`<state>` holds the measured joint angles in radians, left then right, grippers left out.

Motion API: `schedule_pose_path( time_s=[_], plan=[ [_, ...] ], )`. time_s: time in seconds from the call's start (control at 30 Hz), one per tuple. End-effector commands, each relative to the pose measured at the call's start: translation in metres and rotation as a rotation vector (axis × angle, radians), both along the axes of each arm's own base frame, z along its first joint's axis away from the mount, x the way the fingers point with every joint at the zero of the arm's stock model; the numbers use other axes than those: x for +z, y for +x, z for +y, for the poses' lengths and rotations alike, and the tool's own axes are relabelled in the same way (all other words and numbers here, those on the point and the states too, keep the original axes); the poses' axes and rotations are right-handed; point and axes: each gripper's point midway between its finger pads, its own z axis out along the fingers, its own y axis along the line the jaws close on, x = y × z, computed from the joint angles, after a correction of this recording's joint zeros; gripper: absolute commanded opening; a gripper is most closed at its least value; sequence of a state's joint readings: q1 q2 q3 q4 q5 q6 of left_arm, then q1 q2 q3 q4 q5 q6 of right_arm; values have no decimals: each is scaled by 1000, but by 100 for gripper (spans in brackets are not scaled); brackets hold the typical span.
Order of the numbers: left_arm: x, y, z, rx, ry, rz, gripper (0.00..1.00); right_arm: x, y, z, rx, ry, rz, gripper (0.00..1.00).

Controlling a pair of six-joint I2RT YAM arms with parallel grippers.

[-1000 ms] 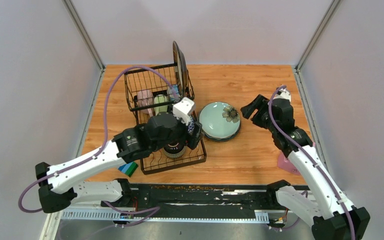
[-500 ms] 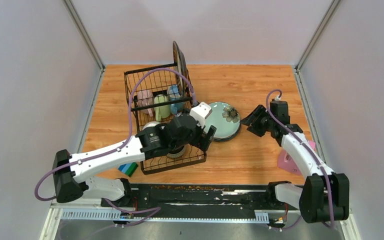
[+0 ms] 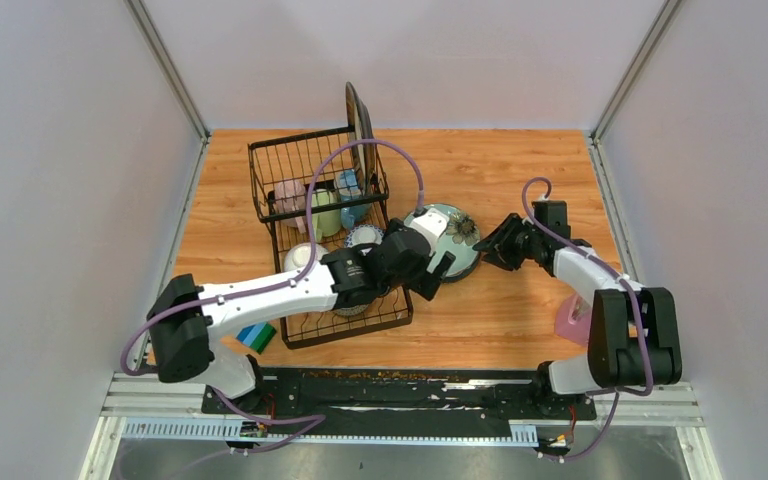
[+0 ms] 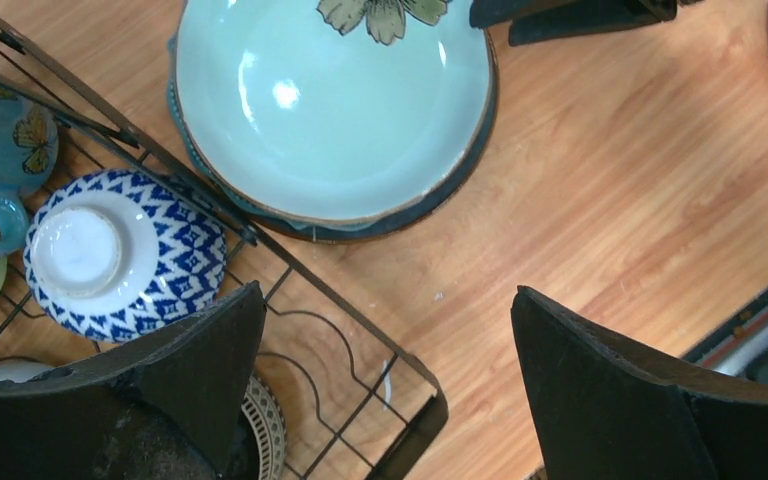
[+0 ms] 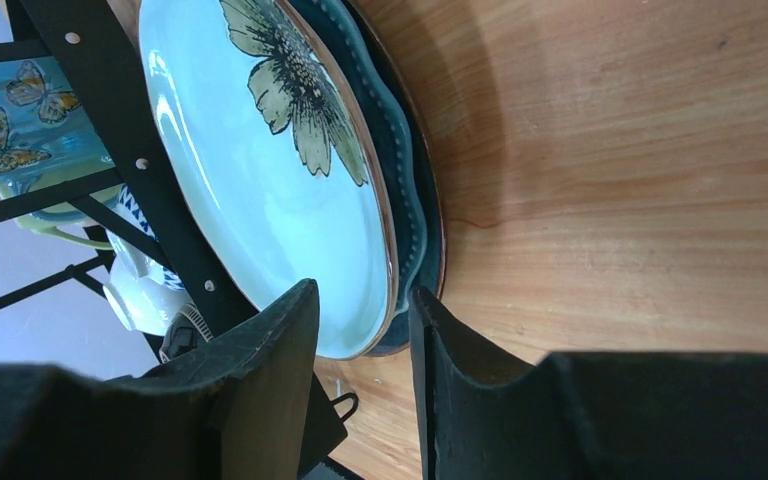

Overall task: Load the mixed dishes into the dish rack
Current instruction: Pick up the plate at the center of the board.

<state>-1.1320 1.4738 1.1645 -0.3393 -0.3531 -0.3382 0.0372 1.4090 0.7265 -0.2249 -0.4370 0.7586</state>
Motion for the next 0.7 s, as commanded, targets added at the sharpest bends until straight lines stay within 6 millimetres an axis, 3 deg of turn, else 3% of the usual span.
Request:
schedule_pose_path(
  time_s=[0.0, 0.1, 0.13, 0.17, 0.2, 0.3, 0.4, 0.67],
  plan=[
    [16, 26, -20, 81, -49, -86, 100, 21, 23, 9, 38, 67, -105, 38],
    [8, 41, -29, 121, -12, -117, 100, 21, 28, 1, 19, 72, -113, 35],
    [15, 48, -29, 151, -9, -144, 100, 20, 29, -1, 11, 70, -117, 35],
    [5, 51, -30, 157, 30, -148, 100, 19, 30, -2, 7, 67, -115, 35],
    [12, 57, -32, 176, 32, -169, 100, 16, 30, -2, 7, 67, -106, 35],
    [2, 69, -37, 190, 107, -195, 100, 10, 29, -1, 11, 76, -87, 35],
    [6, 79, -41, 218, 136, -222, 100, 8, 29, 0, 20, 85, -89, 35],
    [-17, 107, -43, 226, 177, -166, 100, 11, 29, 4, 38, 108, -126, 33]
  ],
)
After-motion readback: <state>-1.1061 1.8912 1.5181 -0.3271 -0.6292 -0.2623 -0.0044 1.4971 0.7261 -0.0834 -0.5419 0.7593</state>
